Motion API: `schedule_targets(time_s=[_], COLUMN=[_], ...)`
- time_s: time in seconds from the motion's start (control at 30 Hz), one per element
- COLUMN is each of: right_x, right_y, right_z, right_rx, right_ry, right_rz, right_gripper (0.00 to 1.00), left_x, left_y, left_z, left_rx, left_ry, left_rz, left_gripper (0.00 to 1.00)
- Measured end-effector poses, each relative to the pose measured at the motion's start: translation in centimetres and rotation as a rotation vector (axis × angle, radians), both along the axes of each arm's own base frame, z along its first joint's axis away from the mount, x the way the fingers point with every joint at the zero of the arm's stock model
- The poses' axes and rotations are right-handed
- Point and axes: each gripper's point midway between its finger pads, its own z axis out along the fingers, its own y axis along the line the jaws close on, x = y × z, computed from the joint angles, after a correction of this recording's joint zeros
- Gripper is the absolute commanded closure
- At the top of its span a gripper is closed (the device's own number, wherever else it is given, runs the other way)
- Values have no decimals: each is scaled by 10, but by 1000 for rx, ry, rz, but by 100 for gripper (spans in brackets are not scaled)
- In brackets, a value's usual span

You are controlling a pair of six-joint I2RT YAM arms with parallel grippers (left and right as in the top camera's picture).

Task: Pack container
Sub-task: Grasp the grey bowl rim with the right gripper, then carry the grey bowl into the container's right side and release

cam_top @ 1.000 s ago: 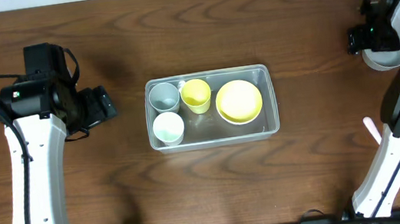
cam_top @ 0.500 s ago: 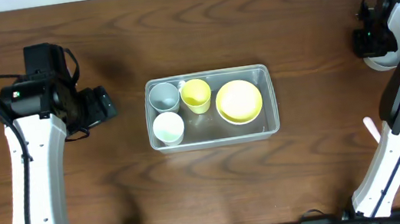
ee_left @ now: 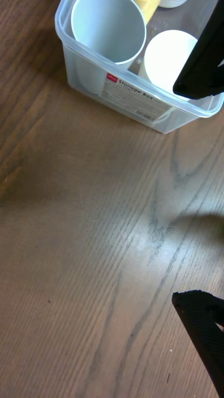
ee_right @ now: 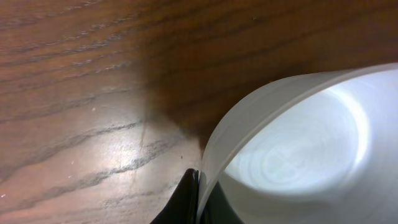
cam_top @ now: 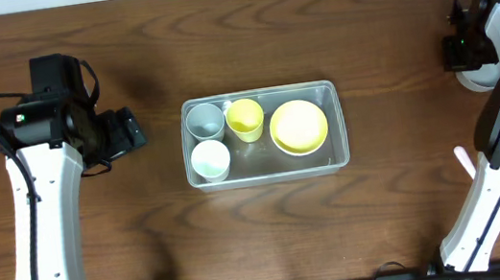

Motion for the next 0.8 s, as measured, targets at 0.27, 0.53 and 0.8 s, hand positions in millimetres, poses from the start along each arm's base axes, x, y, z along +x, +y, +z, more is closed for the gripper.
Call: schedule_targets(time_s=[0.27, 0.53, 0.8], right_x=[-2, -37, -105], right_y=[40, 200, 337], right_z=[89, 229, 245], right_rx=[43, 96, 149], right_ry=[-128, -362, -325], right_rz=[49, 428, 816], right_gripper=[99, 99, 99], left_x=[0, 0, 0], left_y=[0, 0, 0], left_z=[0, 0, 0], left_rx=[0, 0, 0], left_ry=[0, 0, 0], left_rz=[0, 0, 0], left_gripper=[2, 2, 2])
